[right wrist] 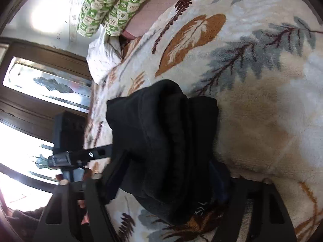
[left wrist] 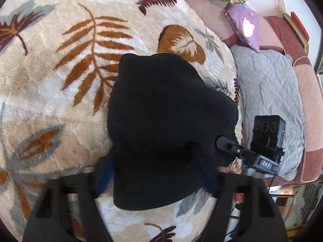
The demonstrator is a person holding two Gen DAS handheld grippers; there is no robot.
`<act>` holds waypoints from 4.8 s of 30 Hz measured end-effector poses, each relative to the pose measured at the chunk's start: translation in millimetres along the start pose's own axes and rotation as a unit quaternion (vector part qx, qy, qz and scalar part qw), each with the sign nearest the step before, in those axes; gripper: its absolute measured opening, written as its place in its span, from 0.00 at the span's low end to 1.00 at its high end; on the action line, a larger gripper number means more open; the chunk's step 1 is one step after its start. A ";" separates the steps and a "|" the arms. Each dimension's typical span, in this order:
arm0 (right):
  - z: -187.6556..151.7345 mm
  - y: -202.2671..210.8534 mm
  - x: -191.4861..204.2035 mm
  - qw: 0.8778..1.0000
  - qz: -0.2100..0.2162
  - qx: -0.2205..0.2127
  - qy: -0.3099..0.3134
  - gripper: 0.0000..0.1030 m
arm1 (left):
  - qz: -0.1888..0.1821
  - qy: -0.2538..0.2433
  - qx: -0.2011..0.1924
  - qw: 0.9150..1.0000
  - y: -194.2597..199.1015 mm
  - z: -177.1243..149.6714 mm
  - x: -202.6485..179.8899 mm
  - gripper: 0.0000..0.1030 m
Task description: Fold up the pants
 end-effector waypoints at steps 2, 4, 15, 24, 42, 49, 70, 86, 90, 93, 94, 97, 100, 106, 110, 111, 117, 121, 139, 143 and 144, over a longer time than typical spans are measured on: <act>-2.5 5.2 -0.5 1.000 0.005 -0.012 -0.013 0.39 | 0.011 -0.029 -0.012 0.999 3.9 -4.4 -4.0 0.35; -8.6 7.1 5.6 1.000 -0.004 -0.022 -0.003 0.37 | 0.006 -0.028 -0.018 0.999 8.1 -7.1 -9.1 0.29; -27.6 9.0 79.5 0.998 0.013 -0.060 -0.002 0.32 | -0.037 0.014 -0.034 0.999 68.6 -11.0 9.4 0.26; -21.9 -86.7 155.3 0.999 0.035 -0.033 0.018 0.32 | 0.045 0.035 -0.089 0.994 138.2 4.8 106.3 0.27; -32.2 -83.7 118.7 0.992 -0.075 -0.095 -0.027 0.65 | 0.091 0.051 -0.058 0.993 131.7 1.1 165.6 0.57; -59.0 -42.3 176.3 0.976 -0.170 -0.132 0.036 0.77 | 0.174 0.024 -0.136 0.975 180.0 -31.1 161.4 0.57; -163.0 -45.3 220.0 0.917 -0.332 -0.182 0.123 1.00 | 0.344 -0.006 -0.221 0.913 186.3 -119.5 175.8 0.57; -163.8 -46.8 228.1 0.903 -0.352 -0.190 0.158 1.00 | 0.349 -0.019 -0.227 0.909 183.8 -128.7 164.0 0.58; -163.7 -46.2 227.4 0.904 -0.351 -0.189 0.156 1.00 | 0.343 -0.019 -0.228 0.911 184.9 -129.4 160.8 0.58; -164.1 -46.1 226.8 0.904 -0.352 -0.189 0.155 1.00 | 0.339 -0.024 -0.233 0.911 187.1 -128.6 156.5 0.58; -164.2 -46.3 226.7 0.904 -0.352 -0.188 0.154 1.00 | 0.341 -0.026 -0.236 0.910 188.2 -128.1 155.2 0.58; -164.6 -46.2 226.3 0.906 -0.349 -0.188 0.151 1.00 | 0.344 -0.034 -0.239 0.908 190.3 -127.6 152.3 0.58; -164.8 -46.0 226.6 0.905 -0.351 -0.188 0.152 1.00 | 0.344 -0.034 -0.240 0.907 191.3 -127.8 152.5 0.58; -163.7 -44.2 224.3 0.902 -0.355 -0.192 0.155 1.00 | 0.348 -0.030 -0.241 0.905 192.2 -128.9 154.9 0.58; -165.1 -44.2 221.7 0.900 -0.358 -0.194 0.156 1.00 | 0.345 -0.026 -0.240 0.907 192.2 -130.4 155.0 0.58; -165.7 -44.5 221.3 0.899 -0.359 -0.194 0.156 1.00 | 0.344 -0.026 -0.242 0.907 192.8 -130.6 154.5 0.58; -168.3 -44.2 226.6 0.893 -0.365 -0.206 0.166 1.00 | 0.343 -0.026 -0.249 0.905 195.3 -132.6 151.2 0.58; -168.0 -42.6 234.8 0.886 -0.368 -0.218 0.178 1.00 | 0.346 -0.030 -0.253 0.903 194.9 -132.8 149.9 0.58; -167.9 -32.7 225.8 0.877 -0.383 -0.236 0.172 1.00 | 0.331 -0.036 -0.284 0.899 200.9 -131.3 144.7 0.58; -168.6 -34.5 223.3 0.880 -0.380 -0.230 0.168 1.00 | 0.333 -0.045 -0.295 0.895 202.6 -131.7 141.7 0.58; -169.0 -35.0 223.2 0.881 -0.379 -0.229 0.168 1.00 | 0.332 -0.045 -0.293 0.896 201.9 -131.6 141.4 0.58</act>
Point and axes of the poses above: each gripper's, at about its wrist camera, not at the fingertips, and y roughly against the way its jaws point, x to its left, z to its top, the point moved 9 cm from there along -y, roughly the way its jaws point, and after that the axes turned 2 degrees about z, right-handed, at the moved point
